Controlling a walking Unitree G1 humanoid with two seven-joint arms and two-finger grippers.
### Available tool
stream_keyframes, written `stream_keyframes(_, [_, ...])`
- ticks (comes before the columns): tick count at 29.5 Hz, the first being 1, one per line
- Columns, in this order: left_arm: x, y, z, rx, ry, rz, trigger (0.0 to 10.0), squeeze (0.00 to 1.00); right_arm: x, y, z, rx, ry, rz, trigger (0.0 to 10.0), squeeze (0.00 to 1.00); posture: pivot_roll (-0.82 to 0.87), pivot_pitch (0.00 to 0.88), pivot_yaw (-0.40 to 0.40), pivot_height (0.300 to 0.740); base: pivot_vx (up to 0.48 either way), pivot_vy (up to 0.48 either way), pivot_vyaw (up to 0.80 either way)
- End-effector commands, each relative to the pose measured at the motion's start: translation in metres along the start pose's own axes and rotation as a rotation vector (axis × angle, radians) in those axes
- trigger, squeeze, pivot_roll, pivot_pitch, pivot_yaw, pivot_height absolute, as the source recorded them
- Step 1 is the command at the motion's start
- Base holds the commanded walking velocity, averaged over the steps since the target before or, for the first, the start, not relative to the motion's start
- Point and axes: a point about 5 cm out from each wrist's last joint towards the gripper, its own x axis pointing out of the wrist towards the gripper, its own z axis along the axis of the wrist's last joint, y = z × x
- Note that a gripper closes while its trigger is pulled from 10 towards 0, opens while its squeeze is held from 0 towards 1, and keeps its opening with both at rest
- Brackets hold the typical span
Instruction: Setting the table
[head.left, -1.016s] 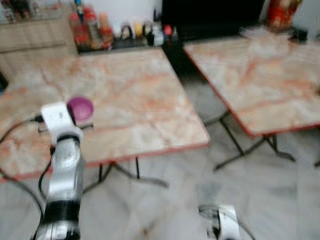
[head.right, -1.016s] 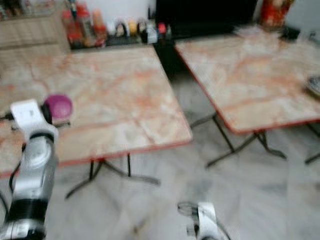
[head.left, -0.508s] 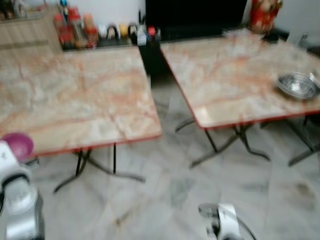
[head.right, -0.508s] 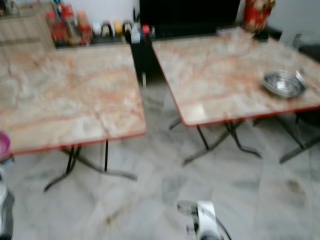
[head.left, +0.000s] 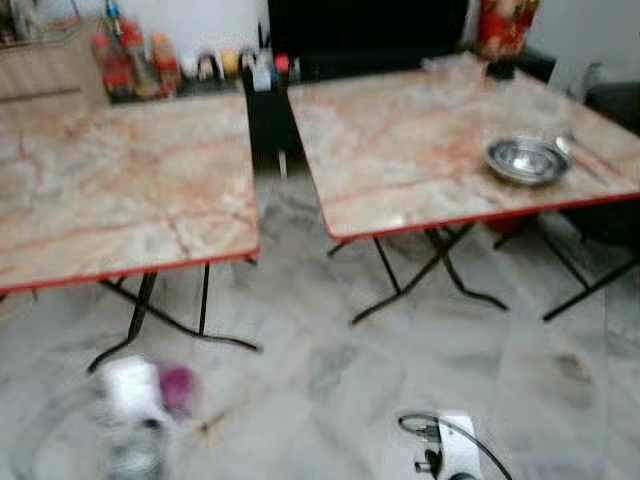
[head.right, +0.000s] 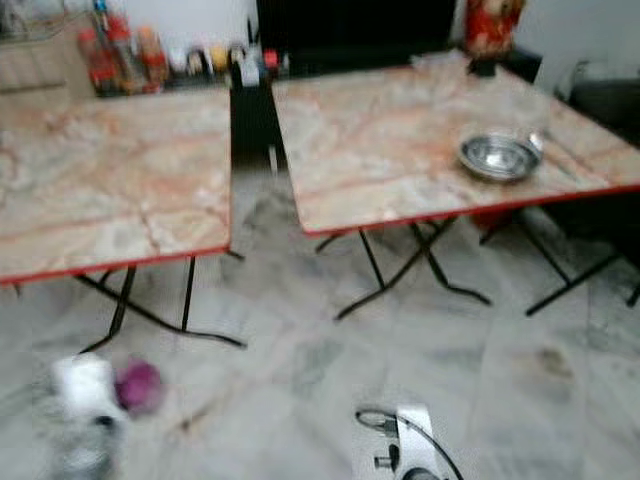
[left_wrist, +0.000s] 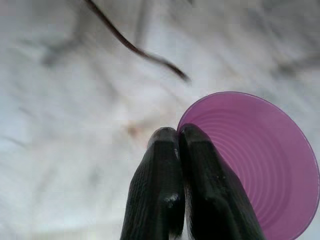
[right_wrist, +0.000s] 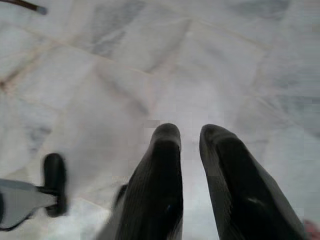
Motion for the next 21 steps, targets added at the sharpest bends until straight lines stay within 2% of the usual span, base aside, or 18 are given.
stream_keyframes(1, [0.005,0.007,0.009,0.09,-0.01,-0.018,10.0,0.0,0.002,0.005,0.009,0.01,-0.025,0.012,10.0,0.0,0.01,0.0,0.022,0.74,0.0,0.0,0.0])
stream_keyframes(4, [0.007,-0.006,0.0,0.122,0.042,-0.059,10.0,0.0,0.002,0.004,0.009,0.005,-0.023,0.008,10.0,0.0,0.01,0.0,0.023,0.74,0.232,0.0,0.0])
stream_keyframes(6, [0.007,-0.007,-0.001,0.119,0.051,-0.064,10.0,0.0,0.002,0.004,0.009,-0.005,-0.023,0.008,10.0,0.0,0.0,0.0,0.022,0.74,0.396,0.0,0.0])
stream_keyframes(10, [0.009,-0.018,-0.004,0.115,0.071,-0.094,10.0,0.0,0.002,0.004,0.009,-0.024,-0.027,0.015,10.0,0.0,0.0,0.0,0.019,0.74,0.451,0.0,0.69])
stream_keyframes(13, [0.009,-0.02,-0.005,0.118,0.08,-0.091,10.0,0.0,0.002,0.003,0.009,0.008,-0.026,0.006,10.0,0.0,0.0,0.0,0.019,0.74,0.48,0.0,0.0])
stream_keyframes(21, [0.009,-0.024,-0.008,0.132,0.085,-0.103,10.0,0.0,0.002,0.003,0.01,-0.022,-0.028,0.013,10.0,0.0,0.0,0.0,0.02,0.74,0.48,0.0,0.0])
